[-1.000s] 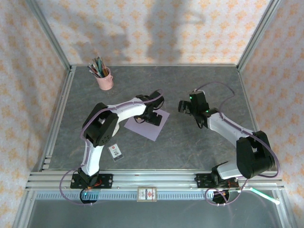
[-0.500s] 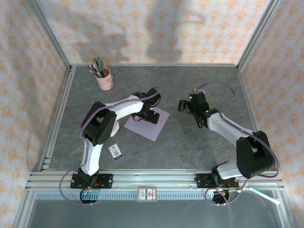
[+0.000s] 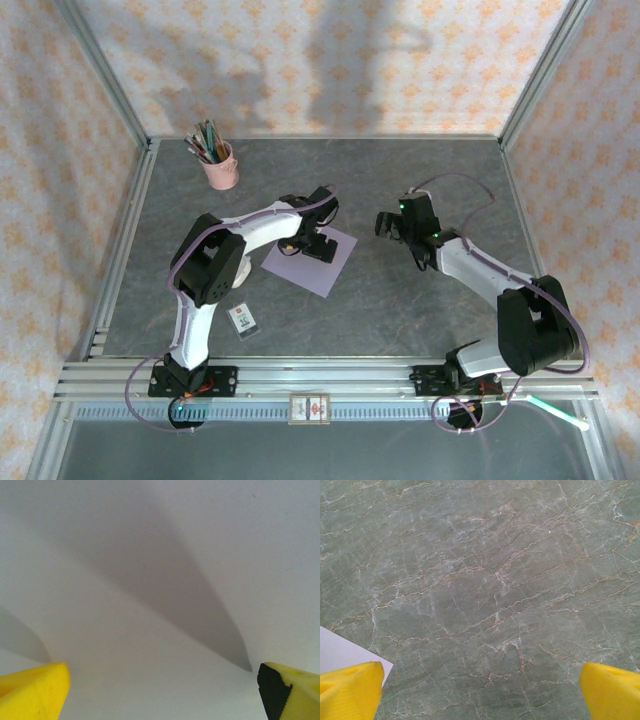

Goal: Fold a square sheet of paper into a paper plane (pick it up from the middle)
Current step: Fold the square sheet of paper at the center of the table.

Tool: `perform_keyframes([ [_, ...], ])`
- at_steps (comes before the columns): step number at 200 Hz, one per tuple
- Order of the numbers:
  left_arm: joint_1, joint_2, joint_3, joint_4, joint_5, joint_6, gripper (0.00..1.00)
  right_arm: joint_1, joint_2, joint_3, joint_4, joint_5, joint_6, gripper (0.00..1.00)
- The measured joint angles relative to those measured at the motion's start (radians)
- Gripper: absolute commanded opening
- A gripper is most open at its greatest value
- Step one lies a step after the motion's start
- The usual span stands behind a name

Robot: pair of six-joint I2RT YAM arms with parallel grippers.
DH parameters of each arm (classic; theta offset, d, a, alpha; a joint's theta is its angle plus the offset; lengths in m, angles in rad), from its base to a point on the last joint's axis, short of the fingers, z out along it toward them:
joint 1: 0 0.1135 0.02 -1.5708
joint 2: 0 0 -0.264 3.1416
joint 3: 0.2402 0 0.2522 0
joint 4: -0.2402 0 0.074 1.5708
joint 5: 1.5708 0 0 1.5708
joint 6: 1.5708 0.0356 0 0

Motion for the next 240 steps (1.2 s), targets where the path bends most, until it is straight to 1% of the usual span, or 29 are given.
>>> perform_keyframes([
  [90,0.0,0.004,-0.019,0.027,0.03,0.008,0.99,0.0,-0.002,-0.014,0.0,-0.003,0.0,1.0],
  [173,-0.001,0.003,-0.027,0.038,0.018,0.008,0.99,0.0,-0.002,-0.016,0.0,-0.003,0.0,1.0],
  [240,-0.001,0.002,-0.031,0.045,0.022,0.008,0.96,0.0,-0.005,-0.016,0.0,-0.003,0.0,1.0],
])
